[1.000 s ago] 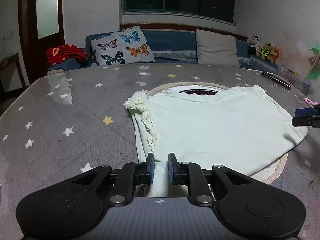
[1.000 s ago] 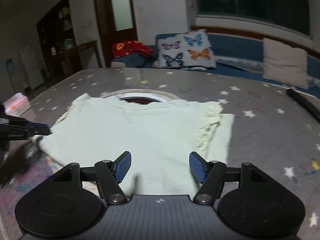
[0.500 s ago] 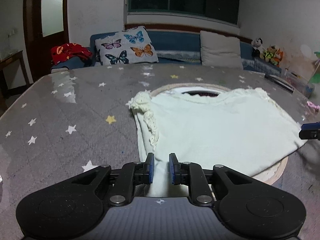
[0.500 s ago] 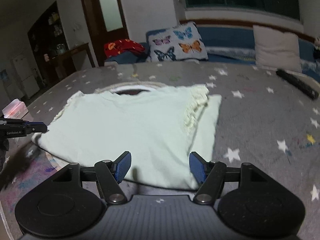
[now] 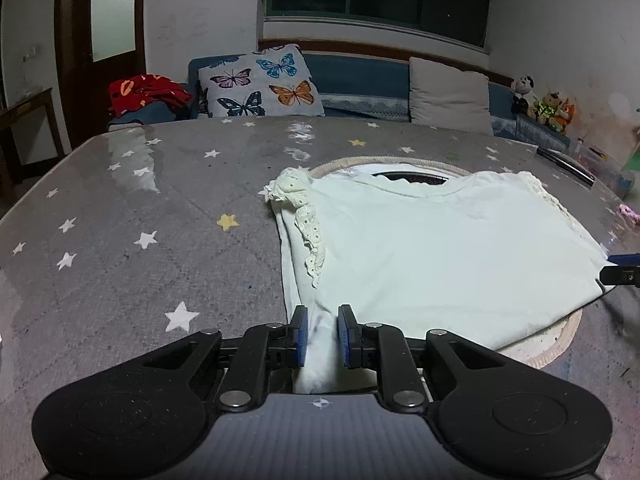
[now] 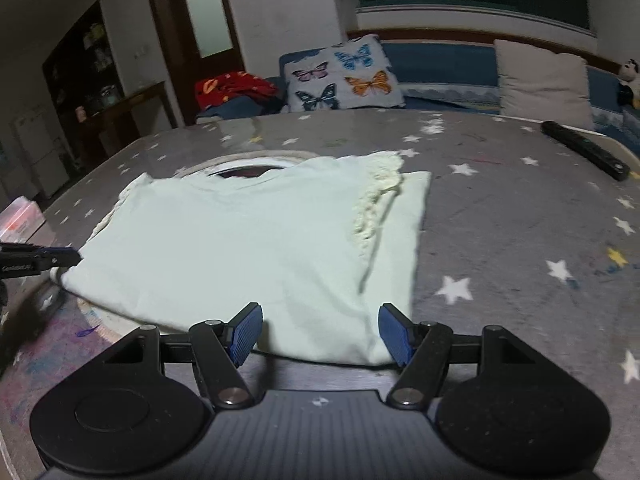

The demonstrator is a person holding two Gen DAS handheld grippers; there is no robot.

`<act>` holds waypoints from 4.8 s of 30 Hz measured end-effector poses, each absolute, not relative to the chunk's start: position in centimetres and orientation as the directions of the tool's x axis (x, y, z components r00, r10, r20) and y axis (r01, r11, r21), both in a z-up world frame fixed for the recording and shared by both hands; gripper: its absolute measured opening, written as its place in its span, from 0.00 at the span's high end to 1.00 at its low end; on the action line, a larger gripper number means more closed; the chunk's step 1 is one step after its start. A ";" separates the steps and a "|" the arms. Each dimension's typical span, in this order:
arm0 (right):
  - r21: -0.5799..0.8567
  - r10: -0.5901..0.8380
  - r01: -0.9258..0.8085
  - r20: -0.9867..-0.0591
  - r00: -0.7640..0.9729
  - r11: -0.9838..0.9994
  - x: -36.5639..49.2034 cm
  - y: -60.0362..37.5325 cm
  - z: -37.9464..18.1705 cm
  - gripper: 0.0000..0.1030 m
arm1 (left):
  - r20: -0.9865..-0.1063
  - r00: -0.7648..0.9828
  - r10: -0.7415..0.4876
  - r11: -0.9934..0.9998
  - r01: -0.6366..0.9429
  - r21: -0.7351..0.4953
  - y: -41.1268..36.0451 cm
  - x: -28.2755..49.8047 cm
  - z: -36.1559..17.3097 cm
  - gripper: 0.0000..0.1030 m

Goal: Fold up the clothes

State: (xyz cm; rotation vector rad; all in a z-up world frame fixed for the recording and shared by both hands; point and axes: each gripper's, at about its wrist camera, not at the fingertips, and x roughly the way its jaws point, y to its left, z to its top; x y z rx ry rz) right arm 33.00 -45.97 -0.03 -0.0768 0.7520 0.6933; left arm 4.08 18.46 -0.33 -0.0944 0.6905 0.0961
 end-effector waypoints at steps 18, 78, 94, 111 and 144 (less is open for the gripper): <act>0.198 0.508 -0.519 -0.651 0.564 0.831 33.6 -47.1 -0.5 0.65 | -0.660 0.751 0.011 0.973 -0.161 -0.167 19.8 3.5 -0.6 0.70; 0.090 0.453 -0.532 -0.654 0.606 0.842 38.0 -43.7 0.3 0.68 | -0.655 0.755 -0.029 0.985 -0.090 -0.147 17.3 9.4 -0.2 0.79; 0.074 0.508 -0.635 -0.674 0.537 0.769 32.9 -41.9 1.6 0.44 | -0.672 0.739 -0.056 0.969 -0.123 -0.216 15.4 -1.1 1.5 0.46; 0.129 0.636 -0.834 -0.712 0.299 0.536 26.8 -32.5 5.0 0.42 | -0.651 0.751 -0.109 0.925 -0.163 -0.342 13.8 -4.0 1.3 0.86; 0.164 0.655 -0.836 -0.705 0.273 0.524 28.3 -29.8 5.4 0.88 | -0.524 0.792 -0.313 0.934 0.158 -0.320 5.1 0.0 4.6 0.86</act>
